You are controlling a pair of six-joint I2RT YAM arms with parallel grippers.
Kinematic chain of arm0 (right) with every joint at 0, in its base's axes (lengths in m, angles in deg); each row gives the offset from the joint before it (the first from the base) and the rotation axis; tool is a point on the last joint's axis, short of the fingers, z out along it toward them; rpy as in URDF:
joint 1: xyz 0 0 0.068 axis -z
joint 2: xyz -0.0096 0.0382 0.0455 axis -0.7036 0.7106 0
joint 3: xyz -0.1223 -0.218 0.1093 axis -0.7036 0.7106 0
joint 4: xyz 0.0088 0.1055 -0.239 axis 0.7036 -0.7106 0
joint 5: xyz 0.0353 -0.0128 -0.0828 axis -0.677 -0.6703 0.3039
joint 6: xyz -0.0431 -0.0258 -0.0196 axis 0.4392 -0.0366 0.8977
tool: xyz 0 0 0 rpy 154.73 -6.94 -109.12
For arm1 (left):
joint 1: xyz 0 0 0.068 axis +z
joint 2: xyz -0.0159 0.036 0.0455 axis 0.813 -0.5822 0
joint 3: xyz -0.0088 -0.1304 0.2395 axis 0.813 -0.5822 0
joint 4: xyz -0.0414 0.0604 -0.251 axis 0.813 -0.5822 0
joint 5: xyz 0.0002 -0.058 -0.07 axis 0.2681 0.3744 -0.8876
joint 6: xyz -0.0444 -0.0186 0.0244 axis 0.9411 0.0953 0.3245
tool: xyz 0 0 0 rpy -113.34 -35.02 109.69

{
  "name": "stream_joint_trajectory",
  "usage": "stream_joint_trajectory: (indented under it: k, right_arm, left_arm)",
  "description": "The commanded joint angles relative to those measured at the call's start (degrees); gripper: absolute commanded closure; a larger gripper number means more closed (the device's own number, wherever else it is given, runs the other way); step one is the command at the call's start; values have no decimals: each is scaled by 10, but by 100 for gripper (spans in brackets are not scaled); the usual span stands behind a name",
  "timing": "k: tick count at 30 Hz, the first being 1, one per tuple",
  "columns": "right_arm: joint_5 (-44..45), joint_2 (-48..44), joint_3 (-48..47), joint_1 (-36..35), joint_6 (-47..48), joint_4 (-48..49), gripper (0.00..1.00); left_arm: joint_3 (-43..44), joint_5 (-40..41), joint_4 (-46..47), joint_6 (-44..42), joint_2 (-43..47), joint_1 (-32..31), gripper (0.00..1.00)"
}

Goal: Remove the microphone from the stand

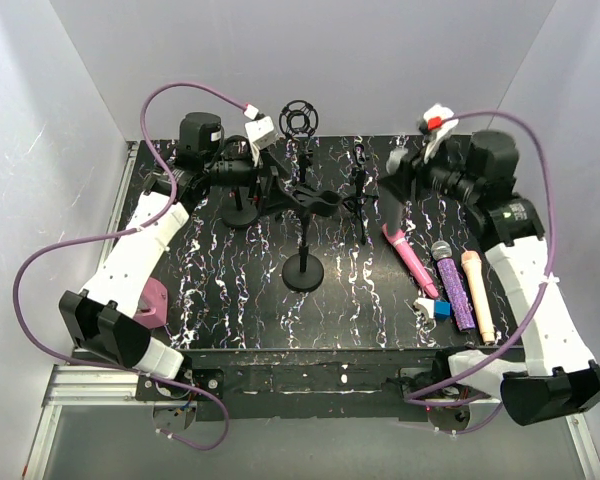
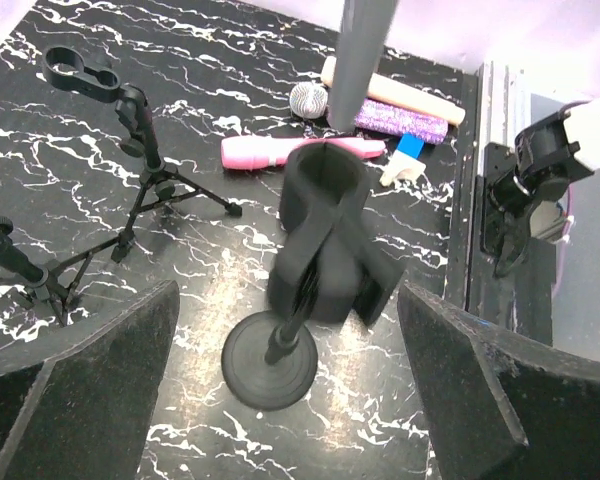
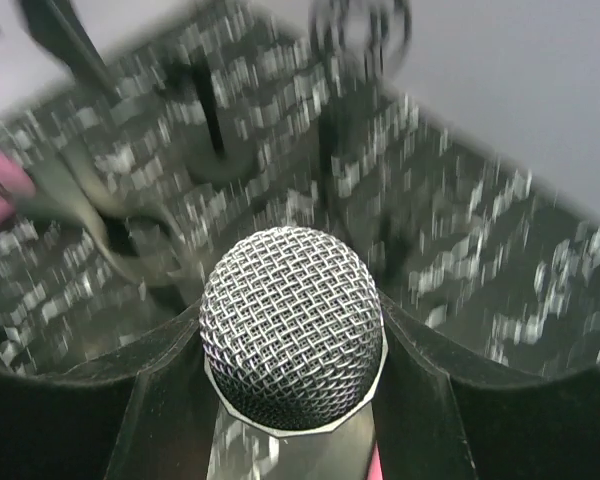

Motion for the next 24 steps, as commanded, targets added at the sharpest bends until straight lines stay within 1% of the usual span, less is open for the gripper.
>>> stream_joint_trajectory:
  k: [1,4,7,12,14,18,21,24]
  right_arm:
    - [18,-42,126,32,93,-77,99]
    - [10,-56,194,39,118,-77,99]
    - [3,-40,230,39,127,-77,99]
    - [4,34,240,39,136,-59,99]
    - [9,63,241,39,141,-42,99]
    - [26,115,236,39,165,-39,99]
    - [54,138,247,40,177,-35,99]
    - [64,156,252,40,177,-54,99]
  left_arm:
    - [31,-11,52,76,-4,-2,9]
    - [39,-7,52,85,-3,-2,9]
    - [42,0,50,85,1,-2,10]
    - [44,20,45,80,13,-2,10]
    - [42,28,38,76,20,-2,10]
    - [38,44,13,59,35,-3,10]
    - [39,55,-6,46,45,-2,10]
    - [41,66,-27,29,53,-2,9]
